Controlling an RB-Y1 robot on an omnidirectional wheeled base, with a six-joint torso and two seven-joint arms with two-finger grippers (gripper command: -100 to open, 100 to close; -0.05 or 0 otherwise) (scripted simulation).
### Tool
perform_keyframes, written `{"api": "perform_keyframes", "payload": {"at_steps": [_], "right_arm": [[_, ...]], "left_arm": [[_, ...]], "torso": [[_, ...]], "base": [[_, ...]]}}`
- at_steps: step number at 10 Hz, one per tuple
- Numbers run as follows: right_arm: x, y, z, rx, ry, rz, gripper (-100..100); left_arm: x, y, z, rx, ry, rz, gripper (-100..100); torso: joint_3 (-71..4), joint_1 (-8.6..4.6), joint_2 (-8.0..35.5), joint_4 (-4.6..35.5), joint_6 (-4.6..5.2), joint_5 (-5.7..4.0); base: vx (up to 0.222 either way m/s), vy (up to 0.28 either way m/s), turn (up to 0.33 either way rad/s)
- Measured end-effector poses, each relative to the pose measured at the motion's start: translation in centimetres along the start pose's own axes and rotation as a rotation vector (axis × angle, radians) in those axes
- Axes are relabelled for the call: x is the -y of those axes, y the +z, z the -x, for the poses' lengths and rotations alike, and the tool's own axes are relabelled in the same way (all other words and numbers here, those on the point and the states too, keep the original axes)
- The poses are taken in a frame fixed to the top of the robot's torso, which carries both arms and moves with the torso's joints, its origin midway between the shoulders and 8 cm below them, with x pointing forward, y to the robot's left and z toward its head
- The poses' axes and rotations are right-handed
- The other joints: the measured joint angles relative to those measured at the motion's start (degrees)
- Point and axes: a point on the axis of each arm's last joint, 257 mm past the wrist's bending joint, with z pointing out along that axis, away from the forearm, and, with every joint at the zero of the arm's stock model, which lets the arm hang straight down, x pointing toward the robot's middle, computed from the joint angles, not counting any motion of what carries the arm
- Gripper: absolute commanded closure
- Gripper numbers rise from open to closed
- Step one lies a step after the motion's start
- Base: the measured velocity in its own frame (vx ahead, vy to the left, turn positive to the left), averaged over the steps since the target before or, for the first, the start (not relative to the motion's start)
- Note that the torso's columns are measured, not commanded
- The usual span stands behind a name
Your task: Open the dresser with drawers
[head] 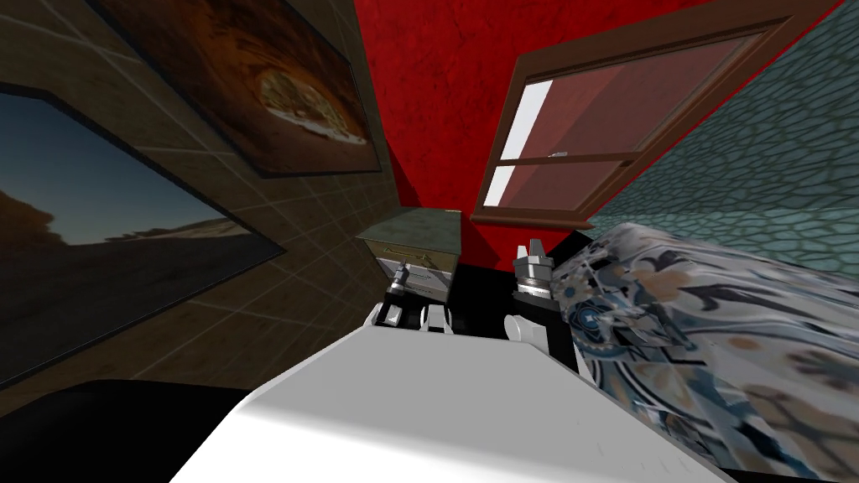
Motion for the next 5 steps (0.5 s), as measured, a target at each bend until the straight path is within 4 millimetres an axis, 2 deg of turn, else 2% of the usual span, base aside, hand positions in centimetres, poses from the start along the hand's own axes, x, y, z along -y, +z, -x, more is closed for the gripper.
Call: {"api": "perform_keyframes", "payload": {"at_steps": [3, 5], "right_arm": [[0.0, 0.0, 0.0, 0.000, 0.000, 0.000, 0], [0.0, 0.0, 0.0, 0.000, 0.000, 0.000, 0]], "left_arm": [[-1.7, 0.0, -0.7, -0.012, 0.000, 0.029, -100], [-1.4, 0.4, -0.6, -0.012, 0.000, 0.026, -100]], "torso": [[-0.09, 0.08, -0.13, -0.04, -0.01, 0.02], [0.02, -0.10, 0.01, 0.01, 0.01, -0.03]], "base": [[0.082, 0.039, -0.034], [0.058, -0.002, -0.010]]}}
